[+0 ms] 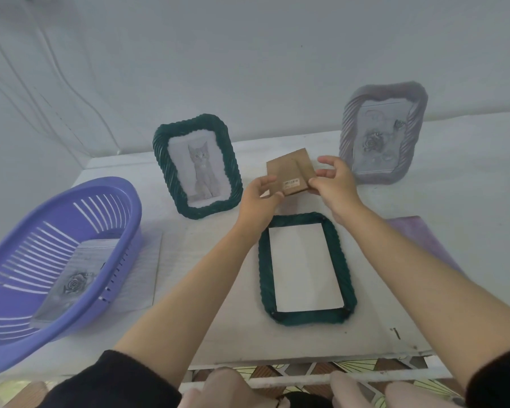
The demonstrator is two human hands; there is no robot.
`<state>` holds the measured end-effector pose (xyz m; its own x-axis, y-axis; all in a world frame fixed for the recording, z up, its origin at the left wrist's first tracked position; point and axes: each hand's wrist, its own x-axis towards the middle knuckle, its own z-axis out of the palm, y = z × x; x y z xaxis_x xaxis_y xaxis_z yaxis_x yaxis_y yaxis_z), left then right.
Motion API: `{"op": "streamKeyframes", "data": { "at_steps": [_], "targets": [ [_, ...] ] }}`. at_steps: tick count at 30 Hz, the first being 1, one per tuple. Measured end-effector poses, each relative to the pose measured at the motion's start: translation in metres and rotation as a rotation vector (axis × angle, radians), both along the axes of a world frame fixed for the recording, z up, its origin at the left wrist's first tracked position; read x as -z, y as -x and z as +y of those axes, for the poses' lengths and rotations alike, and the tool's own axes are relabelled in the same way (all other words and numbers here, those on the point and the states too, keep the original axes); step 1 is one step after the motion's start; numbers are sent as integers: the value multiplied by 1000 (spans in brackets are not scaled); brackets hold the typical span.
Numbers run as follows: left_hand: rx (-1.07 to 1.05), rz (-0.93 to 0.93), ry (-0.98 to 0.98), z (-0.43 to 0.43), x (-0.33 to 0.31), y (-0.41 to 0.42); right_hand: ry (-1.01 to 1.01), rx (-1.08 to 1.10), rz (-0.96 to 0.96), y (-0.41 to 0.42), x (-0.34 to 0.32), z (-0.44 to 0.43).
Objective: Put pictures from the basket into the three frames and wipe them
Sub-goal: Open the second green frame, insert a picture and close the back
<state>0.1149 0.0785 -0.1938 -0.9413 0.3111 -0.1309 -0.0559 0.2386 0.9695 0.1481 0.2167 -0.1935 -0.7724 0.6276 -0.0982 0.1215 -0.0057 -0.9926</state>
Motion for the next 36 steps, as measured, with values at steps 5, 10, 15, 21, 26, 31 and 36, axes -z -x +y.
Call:
{"op": "streamKeyframes", "data": {
  "at_steps": [5,10,15,21,26,31,36],
  "targets": [
    [-53,-36,-169,-13,-17,-7,90,-59,102,-22,-13,-1],
    [59,-93,-138,-38,-31,-20,44,-144,50,-74,-11,-14],
    [183,-57,48,-61,-24,-49,43,-276,-22,-124,-7,-19],
    [235,15,161,-77,-4,-84,-209,-166,-97,-153,3,-26],
    [220,114,254,-79,3,-90,-458,-202,-151,-158,12,-29],
    [210,192,314,-76,7,-89,-554,-212,-191,-155,19,-31],
    [202,275,401,-73,11,-92,-587,-204,-210,-154,23,-34]
  ]
}}
